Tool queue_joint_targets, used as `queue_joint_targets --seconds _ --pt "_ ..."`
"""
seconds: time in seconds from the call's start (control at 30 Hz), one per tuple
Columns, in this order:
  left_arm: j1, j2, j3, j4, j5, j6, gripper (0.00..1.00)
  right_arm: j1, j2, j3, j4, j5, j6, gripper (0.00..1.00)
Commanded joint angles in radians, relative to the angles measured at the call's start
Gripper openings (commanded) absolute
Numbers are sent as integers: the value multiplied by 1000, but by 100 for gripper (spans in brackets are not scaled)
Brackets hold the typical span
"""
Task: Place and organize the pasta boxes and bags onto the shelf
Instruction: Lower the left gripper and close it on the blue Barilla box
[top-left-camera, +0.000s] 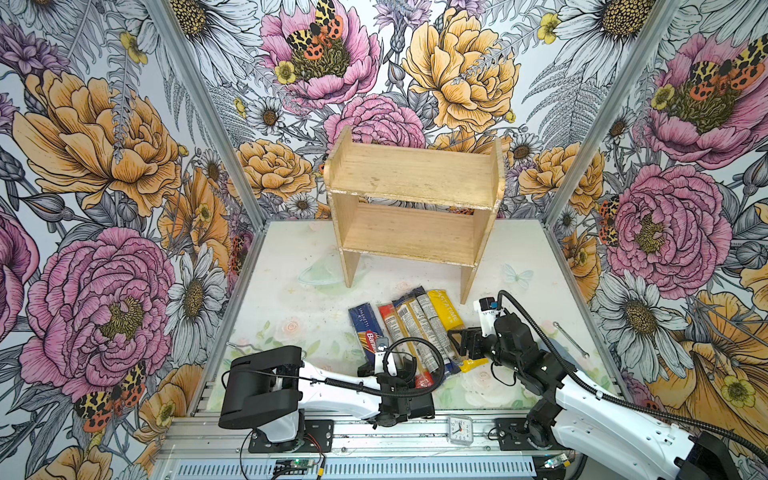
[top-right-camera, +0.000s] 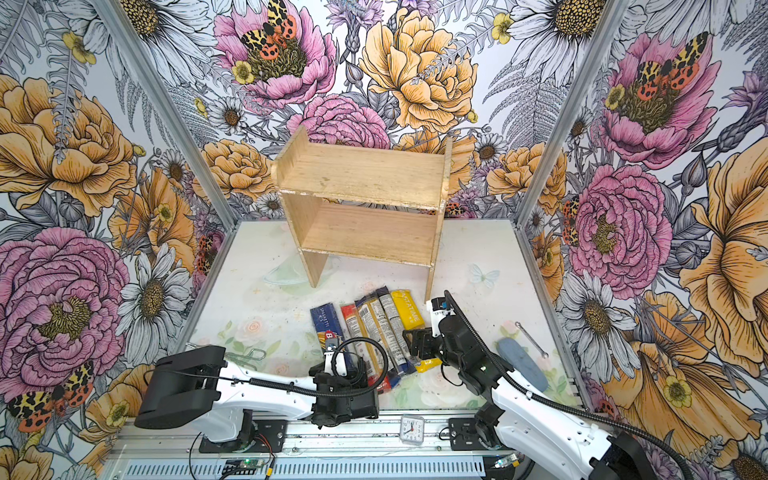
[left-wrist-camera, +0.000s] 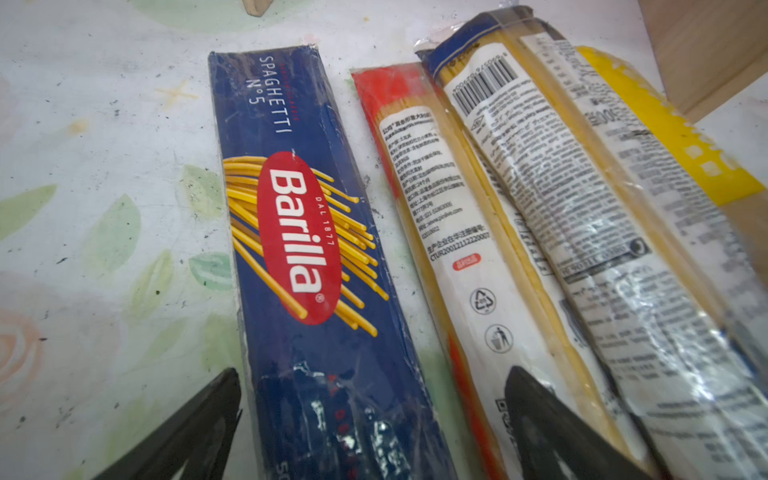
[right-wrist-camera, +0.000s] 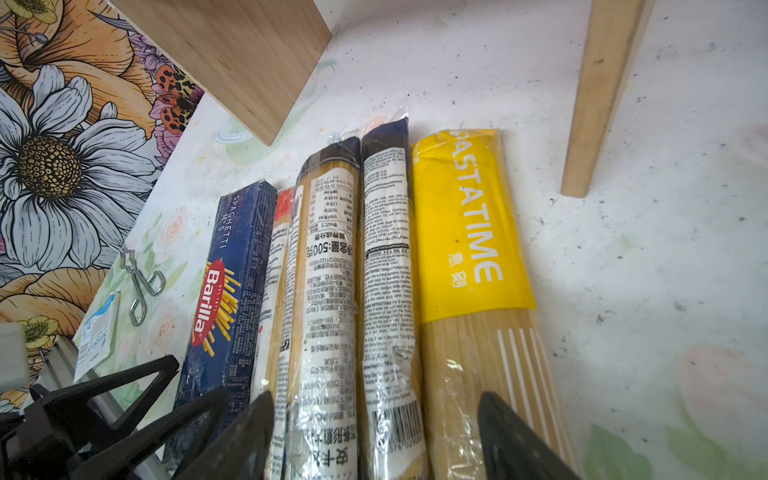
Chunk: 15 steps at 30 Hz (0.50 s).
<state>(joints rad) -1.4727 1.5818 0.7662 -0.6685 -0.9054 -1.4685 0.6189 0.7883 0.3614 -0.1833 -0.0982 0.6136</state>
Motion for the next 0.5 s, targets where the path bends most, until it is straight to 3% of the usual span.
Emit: queue_joint_targets --seconds 0.0,0.23,0.47 --pt "-8 10 25 -40 45 -27 99 8 -13 16 5 -2 15 78" --pt "-51 24 7 -56 65 -144 99 10 -56 -13 4 12 28 78" --pt "-32 11 -56 -54 103 -239 99 8 -46 -7 4 29 36 77"
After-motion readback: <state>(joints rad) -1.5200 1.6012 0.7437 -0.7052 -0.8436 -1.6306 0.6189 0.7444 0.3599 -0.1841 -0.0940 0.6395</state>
